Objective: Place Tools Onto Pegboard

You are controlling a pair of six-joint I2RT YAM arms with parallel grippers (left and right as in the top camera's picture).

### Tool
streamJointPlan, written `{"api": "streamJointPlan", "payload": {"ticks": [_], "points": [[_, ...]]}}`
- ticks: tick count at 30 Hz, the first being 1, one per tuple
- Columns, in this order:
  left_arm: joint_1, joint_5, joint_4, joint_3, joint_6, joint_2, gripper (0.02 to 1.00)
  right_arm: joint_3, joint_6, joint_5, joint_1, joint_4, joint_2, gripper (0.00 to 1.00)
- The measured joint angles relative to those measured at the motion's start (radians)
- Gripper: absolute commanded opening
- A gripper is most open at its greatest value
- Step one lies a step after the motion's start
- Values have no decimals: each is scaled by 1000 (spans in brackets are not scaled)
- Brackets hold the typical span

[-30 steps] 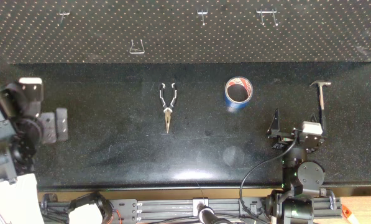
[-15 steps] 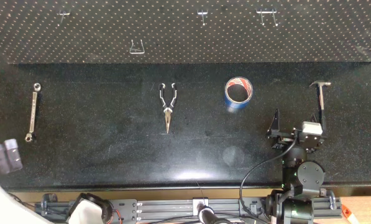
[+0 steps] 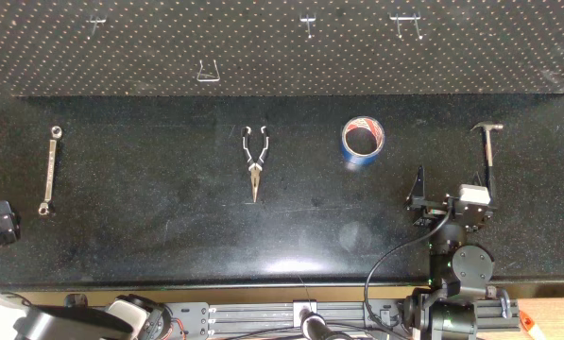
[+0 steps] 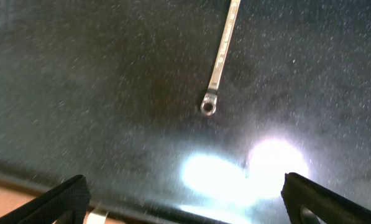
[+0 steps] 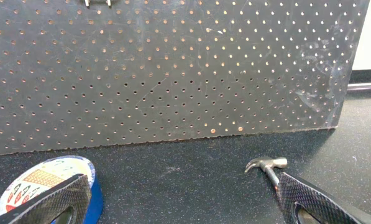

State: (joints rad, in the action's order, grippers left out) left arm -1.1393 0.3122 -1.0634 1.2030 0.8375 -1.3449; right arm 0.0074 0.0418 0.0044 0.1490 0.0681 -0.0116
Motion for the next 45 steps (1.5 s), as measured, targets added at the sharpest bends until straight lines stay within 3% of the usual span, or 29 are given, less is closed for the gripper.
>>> {"api": "streamJointPlan", "payload": {"ticks": [8,20,38,45], "points": [[9,89,82,0,3,-182,996,0,0,0,0,0,0,972],[188,58,246,0,26,-356,996,0,0,0,0,0,0,969],[307,10,369,0,28,-500,996,0,-3,0,0,0,0,972],[323,9,429,0,-66,-521,996,0,-3,0,0,0,0,972]]}}
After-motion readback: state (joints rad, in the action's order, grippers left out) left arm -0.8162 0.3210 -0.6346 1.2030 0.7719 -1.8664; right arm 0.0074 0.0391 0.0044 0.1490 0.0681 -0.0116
